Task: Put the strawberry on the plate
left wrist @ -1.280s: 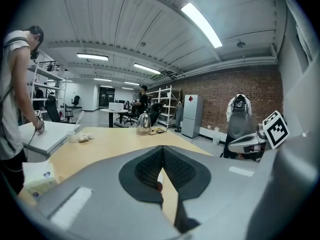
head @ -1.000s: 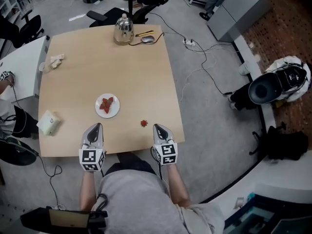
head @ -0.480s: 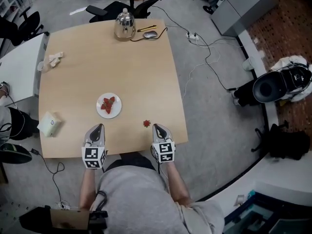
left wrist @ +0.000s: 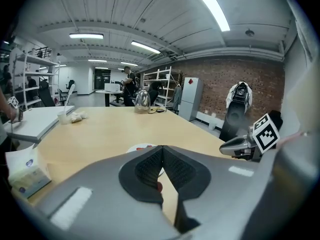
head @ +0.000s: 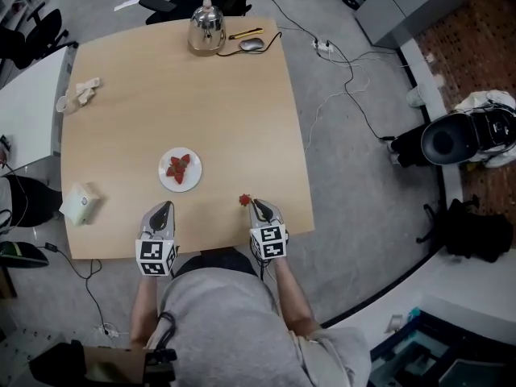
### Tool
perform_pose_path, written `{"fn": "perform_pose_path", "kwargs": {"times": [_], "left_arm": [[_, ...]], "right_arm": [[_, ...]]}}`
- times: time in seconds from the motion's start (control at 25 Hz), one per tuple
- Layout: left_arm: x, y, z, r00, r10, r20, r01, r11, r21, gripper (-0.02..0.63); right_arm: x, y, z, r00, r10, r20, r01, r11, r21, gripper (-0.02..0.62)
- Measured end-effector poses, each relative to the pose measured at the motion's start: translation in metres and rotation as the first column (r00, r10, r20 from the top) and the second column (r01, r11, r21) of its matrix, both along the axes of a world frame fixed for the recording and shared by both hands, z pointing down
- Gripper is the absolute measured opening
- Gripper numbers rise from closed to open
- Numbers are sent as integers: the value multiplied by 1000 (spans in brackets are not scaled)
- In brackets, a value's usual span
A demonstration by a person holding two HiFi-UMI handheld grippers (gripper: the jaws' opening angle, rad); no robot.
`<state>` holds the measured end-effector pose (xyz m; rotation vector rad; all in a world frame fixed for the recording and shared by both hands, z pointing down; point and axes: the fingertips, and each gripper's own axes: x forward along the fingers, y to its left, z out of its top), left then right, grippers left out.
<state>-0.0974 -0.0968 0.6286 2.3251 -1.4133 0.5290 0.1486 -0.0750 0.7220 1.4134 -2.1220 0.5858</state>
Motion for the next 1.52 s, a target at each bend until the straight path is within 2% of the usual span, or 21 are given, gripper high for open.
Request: {"fn": "perform_pose_path", "kwargs": {"times": [0.32, 0.52, 1.0, 1.36, 1.52], "left_arm": [[-6, -6, 2, 1000, -17, 6, 17, 1000, -4, 20], [-13, -9, 2, 999, -43, 5, 43, 999, -8, 20], [-30, -13, 6, 996, -89, 9, 89, 996, -24, 20], [-32, -20, 10, 996, -88, 8, 89, 996, -28, 20], [-31, -22, 9, 996, -89, 9, 89, 996, -26, 20]], "right_arm": [[-6, -7, 20, 998, -63, -2, 63, 993, -104, 129], [-9, -9, 32, 994, -107, -18, 102, 980, -170, 161], [-15, -7, 55, 970, -220, -103, 188, 948, -257, 187], [-19, -7, 59, 965, -238, -108, 202, 942, -267, 156], [-18, -11, 56, 972, -220, -84, 195, 950, -242, 155]]}}
